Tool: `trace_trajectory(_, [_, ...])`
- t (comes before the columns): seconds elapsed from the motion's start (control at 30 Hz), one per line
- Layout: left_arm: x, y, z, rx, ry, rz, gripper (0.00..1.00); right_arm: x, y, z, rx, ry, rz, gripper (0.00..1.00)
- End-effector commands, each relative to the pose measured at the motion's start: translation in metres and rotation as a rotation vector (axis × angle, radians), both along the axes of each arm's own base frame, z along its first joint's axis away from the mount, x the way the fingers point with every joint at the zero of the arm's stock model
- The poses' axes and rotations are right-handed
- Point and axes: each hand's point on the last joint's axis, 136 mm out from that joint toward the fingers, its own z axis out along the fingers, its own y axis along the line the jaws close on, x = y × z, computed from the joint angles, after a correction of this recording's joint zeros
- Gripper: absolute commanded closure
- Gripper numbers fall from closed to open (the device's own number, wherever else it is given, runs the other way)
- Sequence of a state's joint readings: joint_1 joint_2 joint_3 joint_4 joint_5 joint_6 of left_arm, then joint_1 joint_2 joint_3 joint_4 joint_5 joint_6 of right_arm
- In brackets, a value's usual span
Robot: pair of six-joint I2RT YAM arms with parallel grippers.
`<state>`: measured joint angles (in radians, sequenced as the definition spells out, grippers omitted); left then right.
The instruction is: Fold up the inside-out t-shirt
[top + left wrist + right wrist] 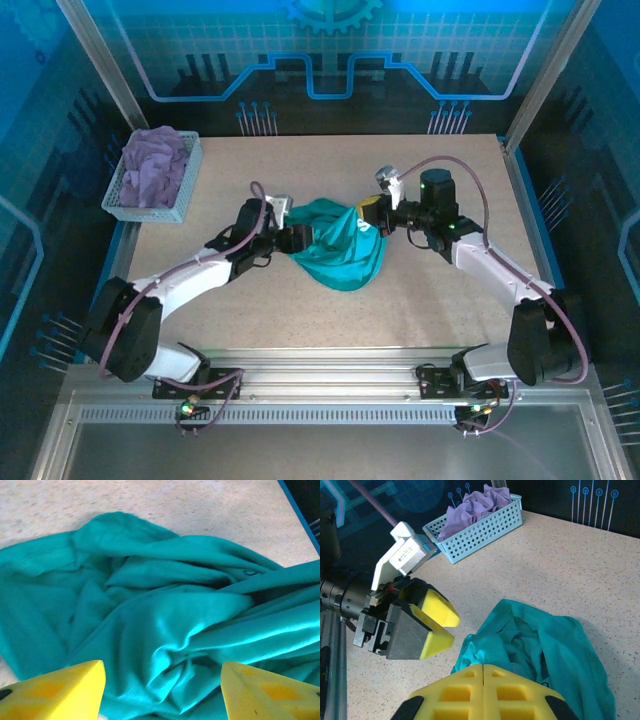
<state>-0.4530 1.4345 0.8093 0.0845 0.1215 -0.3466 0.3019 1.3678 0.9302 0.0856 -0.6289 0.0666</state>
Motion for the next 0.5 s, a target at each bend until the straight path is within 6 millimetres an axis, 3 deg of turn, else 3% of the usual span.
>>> trace_trajectory(0.0, [0.006, -0.014, -0.012, 0.073, 0.025, -0.084, 0.37, -0.007, 0.002, 0.021, 0.010, -0.060, 0.013, 1.00])
trace_trajectory(0.1, [0.021, -0.024, -0.019, 0.075, 0.048, -0.099, 0.43, -0.010, 0.000, 0.032, 0.014, -0.079, 0.008, 1.00])
trace_trajectory(0.17, [0.031, -0.032, -0.024, 0.078, 0.065, -0.115, 0.53, -0.010, -0.003, 0.047, 0.023, -0.106, -0.004, 1.00])
trace_trajectory(0.2, [0.035, -0.033, -0.024, 0.081, 0.070, -0.115, 0.61, -0.009, -0.005, 0.056, 0.034, -0.116, -0.012, 1.00])
trace_trajectory(0.3, [0.052, -0.031, -0.016, 0.071, 0.068, -0.078, 0.99, -0.008, -0.016, 0.099, 0.099, -0.172, -0.045, 1.00])
trace_trajectory(0.4, [0.074, -0.004, 0.011, -0.002, 0.052, 0.045, 1.00, -0.021, -0.024, 0.146, 0.177, -0.256, -0.030, 1.00])
trace_trajectory(0.47, [0.086, 0.026, 0.026, -0.047, 0.047, 0.170, 1.00, -0.036, -0.027, 0.164, 0.198, -0.312, -0.013, 1.00])
